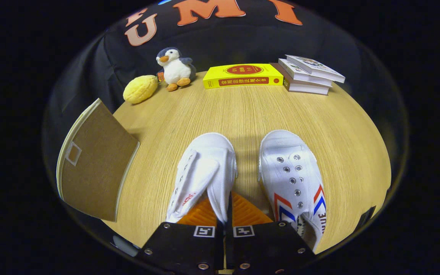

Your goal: Open the storage box then place both shoes into the box .Put the left shoe in first, then the right shoe, with the right side of both shoes facing outward in a uniform manner.

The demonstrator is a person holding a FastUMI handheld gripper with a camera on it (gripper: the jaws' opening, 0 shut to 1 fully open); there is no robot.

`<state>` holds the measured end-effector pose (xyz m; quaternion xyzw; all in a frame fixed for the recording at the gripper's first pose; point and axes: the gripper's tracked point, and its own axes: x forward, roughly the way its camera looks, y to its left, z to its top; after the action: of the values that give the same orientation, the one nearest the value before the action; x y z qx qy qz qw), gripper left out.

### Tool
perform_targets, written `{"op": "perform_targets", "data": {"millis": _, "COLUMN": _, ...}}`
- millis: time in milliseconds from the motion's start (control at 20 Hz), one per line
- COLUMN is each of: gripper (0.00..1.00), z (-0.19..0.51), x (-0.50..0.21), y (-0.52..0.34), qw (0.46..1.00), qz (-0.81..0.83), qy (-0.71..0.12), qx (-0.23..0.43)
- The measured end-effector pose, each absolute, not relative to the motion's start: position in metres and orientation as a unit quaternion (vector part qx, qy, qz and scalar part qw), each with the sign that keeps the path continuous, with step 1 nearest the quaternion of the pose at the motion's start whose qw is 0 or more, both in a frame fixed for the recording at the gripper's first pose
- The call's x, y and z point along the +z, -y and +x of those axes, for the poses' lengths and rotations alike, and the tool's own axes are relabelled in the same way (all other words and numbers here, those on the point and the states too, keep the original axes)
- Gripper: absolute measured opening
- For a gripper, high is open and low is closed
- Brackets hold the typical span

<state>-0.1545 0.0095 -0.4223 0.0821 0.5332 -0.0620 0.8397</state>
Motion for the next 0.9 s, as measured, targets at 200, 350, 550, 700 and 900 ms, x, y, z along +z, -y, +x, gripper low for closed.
{"op": "perform_targets", "data": {"millis": 200, "gripper": 0.02, "z": -0.150, "x": -0.399, "y": -0.026, "qw": 0.843, "qz": 0.082, "qy": -0.528, "qx": -0.051}}
{"op": "perform_targets", "data": {"millis": 350, "gripper": 0.02, "z": -0.143, "x": -0.375, "y": -0.042, "qw": 0.846, "qz": 0.098, "qy": -0.522, "qx": -0.050}}
{"op": "perform_targets", "data": {"millis": 550, "gripper": 0.02, "z": -0.127, "x": -0.336, "y": -0.060, "qw": 0.847, "qz": 0.118, "qy": -0.516, "qx": -0.052}}
{"op": "perform_targets", "data": {"millis": 700, "gripper": 0.02, "z": -0.115, "x": -0.310, "y": -0.076, "qw": 0.849, "qz": 0.117, "qy": -0.514, "qx": -0.046}}
{"op": "perform_targets", "data": {"millis": 900, "gripper": 0.02, "z": -0.097, "x": -0.279, "y": -0.109, "qw": 0.843, "qz": 0.140, "qy": -0.517, "qx": -0.038}}
